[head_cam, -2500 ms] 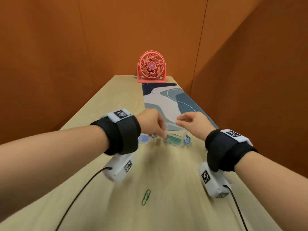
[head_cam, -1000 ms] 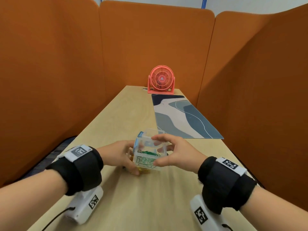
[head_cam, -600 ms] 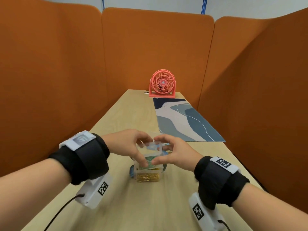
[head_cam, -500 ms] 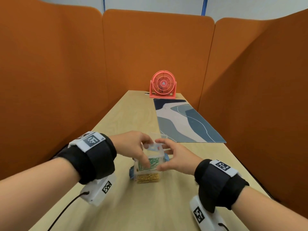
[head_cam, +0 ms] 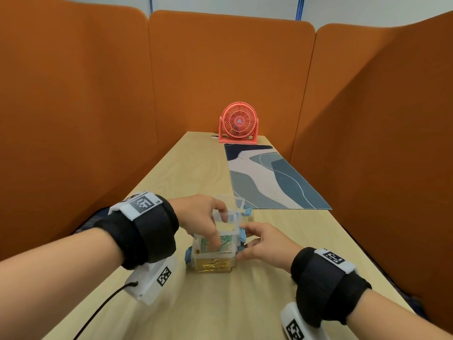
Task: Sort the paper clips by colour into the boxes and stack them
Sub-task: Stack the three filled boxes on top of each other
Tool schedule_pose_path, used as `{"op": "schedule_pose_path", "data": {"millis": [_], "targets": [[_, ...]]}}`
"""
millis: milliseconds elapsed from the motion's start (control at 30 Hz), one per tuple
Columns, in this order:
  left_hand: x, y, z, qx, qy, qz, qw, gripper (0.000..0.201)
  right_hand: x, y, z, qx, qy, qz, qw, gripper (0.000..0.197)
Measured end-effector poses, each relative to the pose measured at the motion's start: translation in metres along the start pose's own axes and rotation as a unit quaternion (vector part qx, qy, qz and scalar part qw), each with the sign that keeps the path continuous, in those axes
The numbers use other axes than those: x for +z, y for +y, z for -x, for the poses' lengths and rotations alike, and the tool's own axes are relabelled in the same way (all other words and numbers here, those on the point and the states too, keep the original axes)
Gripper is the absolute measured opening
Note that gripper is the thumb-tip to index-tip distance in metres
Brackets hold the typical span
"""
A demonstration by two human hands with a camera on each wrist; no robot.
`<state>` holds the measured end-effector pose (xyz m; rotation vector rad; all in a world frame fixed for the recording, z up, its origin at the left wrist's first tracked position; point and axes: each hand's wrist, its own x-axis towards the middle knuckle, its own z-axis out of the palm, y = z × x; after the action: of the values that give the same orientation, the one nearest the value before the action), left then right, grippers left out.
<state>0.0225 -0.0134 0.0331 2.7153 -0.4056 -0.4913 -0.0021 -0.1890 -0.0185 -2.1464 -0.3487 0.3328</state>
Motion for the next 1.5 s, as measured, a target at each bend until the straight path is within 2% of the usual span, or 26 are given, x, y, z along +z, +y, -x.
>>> {"op": "schedule_pose_path", "data": {"millis": [133,533,700,833,933,1100,1167,1267,1400,1433,1500], "targets": [[-0.002,-0.001,0.003,0.005,0.0,0.02,1.0,0.051,-0.002,0.002,0.002,-0.003,0.005,-0.013,1.0,0.043],[0.01,0.0,0.009,0.01,0.01,-0.035,0.999,0.057,-0.004,0.005,0.007,-0.007,-0.006,-0.025,1.0,0.036],[0.012,0.001,0.011,0.01,0.018,-0.037,0.999,0.057,-0.004,0.005,0.009,0.0,0.077,-0.09,0.993,0.015],[0.012,0.003,0.011,0.01,0.018,-0.053,0.998,0.058,-0.003,-0.008,0.005,0.047,0.107,-0.098,0.988,0.035],[0.012,0.003,0.01,0.01,0.018,-0.056,0.998,0.059,-0.003,-0.024,0.004,0.077,0.091,-0.09,0.989,0.041],[0.012,0.005,0.009,0.013,0.02,-0.058,0.998,0.06,0.002,-0.045,0.003,0.12,0.082,-0.043,0.989,0.005],[0.012,0.003,0.009,0.014,0.009,-0.04,0.999,0.065,0.006,-0.049,0.003,0.132,0.063,-0.024,0.989,0.015],[0.004,-0.003,0.015,-0.016,-0.024,0.053,0.998,0.082,0.006,-0.046,0.005,0.154,0.036,-0.005,0.987,0.006],[0.004,-0.02,0.016,-0.12,-0.078,0.153,0.978,0.099,0.004,-0.036,0.01,0.162,0.009,-0.013,0.987,0.032],[0.007,-0.024,0.015,-0.133,-0.094,0.188,0.968,0.098,0.003,-0.035,0.012,0.163,0.007,-0.006,0.987,0.038],[0.013,-0.025,0.01,-0.137,-0.105,0.252,0.952,0.084,0.001,-0.034,0.013,0.163,0.006,0.017,0.987,0.042]]}}
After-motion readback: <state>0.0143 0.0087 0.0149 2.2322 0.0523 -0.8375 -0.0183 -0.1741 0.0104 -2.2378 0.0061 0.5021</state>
